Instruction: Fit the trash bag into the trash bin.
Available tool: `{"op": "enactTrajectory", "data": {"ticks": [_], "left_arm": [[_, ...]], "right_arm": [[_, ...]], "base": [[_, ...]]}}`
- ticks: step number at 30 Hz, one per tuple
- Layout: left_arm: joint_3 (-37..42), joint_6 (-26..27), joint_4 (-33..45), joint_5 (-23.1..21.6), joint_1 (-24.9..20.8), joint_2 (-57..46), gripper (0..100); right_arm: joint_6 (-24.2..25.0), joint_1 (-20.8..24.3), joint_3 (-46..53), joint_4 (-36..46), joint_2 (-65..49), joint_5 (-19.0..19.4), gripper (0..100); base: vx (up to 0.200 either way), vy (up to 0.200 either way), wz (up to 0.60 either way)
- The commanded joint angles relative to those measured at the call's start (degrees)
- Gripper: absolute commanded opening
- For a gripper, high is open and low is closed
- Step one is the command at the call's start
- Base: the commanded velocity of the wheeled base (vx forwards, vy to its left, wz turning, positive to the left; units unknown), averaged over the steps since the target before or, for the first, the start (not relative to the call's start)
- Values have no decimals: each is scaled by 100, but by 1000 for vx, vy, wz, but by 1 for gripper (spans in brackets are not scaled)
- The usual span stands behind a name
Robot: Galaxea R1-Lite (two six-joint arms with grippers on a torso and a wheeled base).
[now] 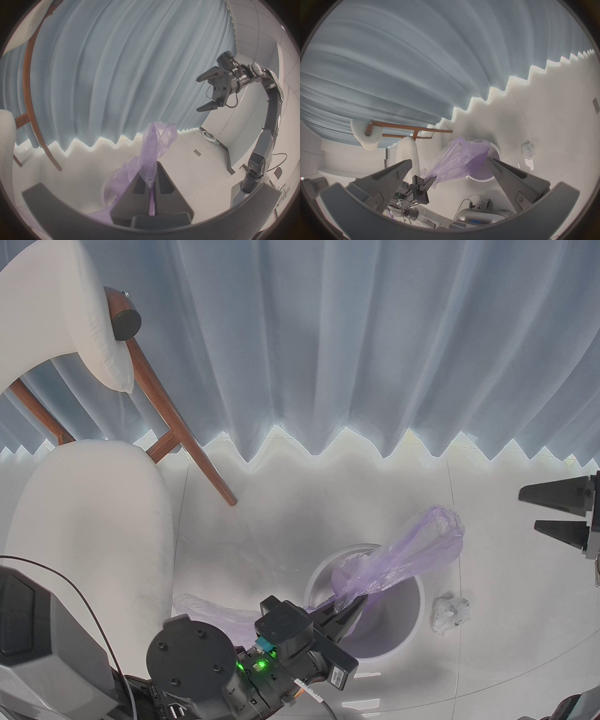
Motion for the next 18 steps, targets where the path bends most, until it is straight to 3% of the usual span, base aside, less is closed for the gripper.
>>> {"op": "enactTrajectory", "data": {"ticks": [1,7,18], "left_arm": [[-34,28,-34,25,-69,176,0],[-86,37,-43,25,-130,159,0],[-69,19,-43,52,-262,167,0]], "right_arm": [[64,489,92,80,722,-324,100],[38,629,294,18,1320,-974,100],[38,709,540,-386,1548,-1089,100]], "base": [[0,0,0],[0,0,0],[0,0,0]]}}
